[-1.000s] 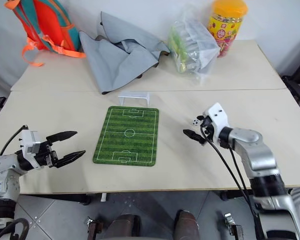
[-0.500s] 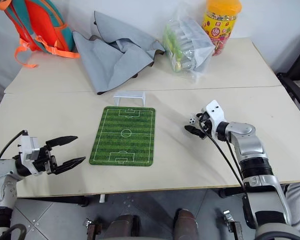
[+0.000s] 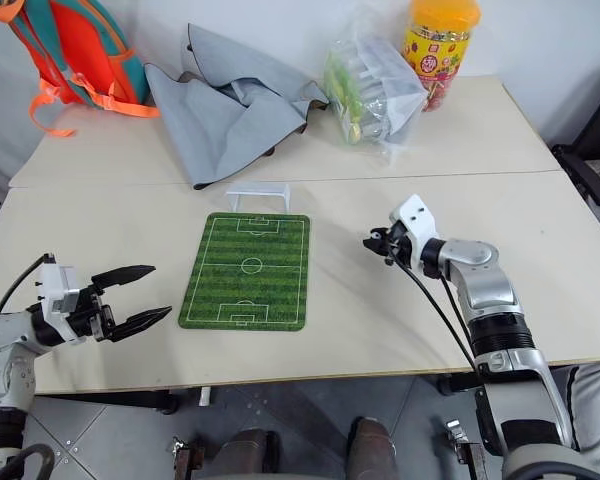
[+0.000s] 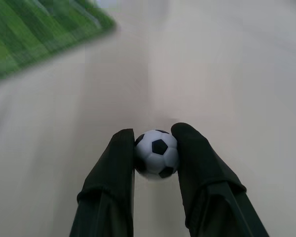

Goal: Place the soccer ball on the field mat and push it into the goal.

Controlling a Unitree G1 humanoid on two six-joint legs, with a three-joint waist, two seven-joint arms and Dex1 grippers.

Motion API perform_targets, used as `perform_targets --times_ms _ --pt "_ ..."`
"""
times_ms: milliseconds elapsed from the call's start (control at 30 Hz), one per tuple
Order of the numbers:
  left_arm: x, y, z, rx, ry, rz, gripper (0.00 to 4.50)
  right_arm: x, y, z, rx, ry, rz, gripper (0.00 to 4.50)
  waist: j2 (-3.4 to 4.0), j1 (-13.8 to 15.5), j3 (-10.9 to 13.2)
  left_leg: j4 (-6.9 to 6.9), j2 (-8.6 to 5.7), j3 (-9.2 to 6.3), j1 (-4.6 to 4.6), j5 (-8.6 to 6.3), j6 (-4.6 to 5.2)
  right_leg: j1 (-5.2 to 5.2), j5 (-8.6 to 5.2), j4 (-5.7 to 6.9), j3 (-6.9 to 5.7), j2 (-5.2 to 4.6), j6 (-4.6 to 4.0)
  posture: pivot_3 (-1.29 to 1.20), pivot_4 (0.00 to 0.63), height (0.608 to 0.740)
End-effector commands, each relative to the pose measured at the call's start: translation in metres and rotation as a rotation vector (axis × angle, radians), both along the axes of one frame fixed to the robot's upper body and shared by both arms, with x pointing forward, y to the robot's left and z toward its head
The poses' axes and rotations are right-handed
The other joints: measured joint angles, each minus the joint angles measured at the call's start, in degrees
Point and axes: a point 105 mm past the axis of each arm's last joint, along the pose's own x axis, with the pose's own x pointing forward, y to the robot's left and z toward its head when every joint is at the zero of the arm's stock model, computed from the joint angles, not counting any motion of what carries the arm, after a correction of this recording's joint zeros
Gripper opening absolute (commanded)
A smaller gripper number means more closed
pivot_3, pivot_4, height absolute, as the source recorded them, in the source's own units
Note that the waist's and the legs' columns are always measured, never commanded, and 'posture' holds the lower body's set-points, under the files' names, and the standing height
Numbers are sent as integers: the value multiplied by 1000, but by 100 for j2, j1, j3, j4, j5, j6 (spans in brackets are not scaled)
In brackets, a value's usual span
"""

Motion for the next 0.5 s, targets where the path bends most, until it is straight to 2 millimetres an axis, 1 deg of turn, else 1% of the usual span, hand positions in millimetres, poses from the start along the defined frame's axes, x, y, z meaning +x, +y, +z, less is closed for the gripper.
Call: perform_targets --times_ms 33,67,100,167,233,300,367,500 --pt "4 -5 -2 -10 28 4 4500 -23 53 30 53 -4 138 849 0 2 0 0 1 0 0 0 0 0 0 0 0 0 0 0 150 740" --pt "6 -8 -4 -17 42 9 4500 -31 66 31 60 12 171 849 1 4 -1 0 1 -1 0 0 0 0 0 1 0 0 0 0 150 740" --pt "7 -10 -6 -22 56 12 4500 -37 75 30 45 18 199 849 1 17 -1 0 1 -1 1 0 -1 0 0 2 0 0 0 0 150 740" --pt "8 -12 -6 -23 67 13 4500 -42 79 28 22 25 211 849 1 29 -1 2 -1 -1 -1 0 -1 0 0 2 0 0 0 0 150 740" --pt "6 -17 -1 -32 2 -17 4500 -69 117 14 -63 59 366 849 -1 59 -1 7 -4 -6 -8 -1 0 0 0 1 -1 -1 0 0 150 740" --pt "1 -17 2 -34 -39 -58 4500 -87 142 6 -103 75 456 849 -1 42 -1 10 -3 -6 -9 -2 -1 -2 0 2 -1 -1 0 0 150 740" --pt "-2 -15 2 -31 -47 -78 4500 -92 152 4 -106 82 484 849 0 26 -1 9 0 -6 -8 -3 -2 -4 0 4 -2 1 -1 0 150 740" --pt "-10 -3 -4 5 -52 -102 4500 -103 171 -14 -146 114 569 849 -3 27 -2 16 -2 -2 -8 -3 -2 -4 0 5 1 1 -1 0 150 740"
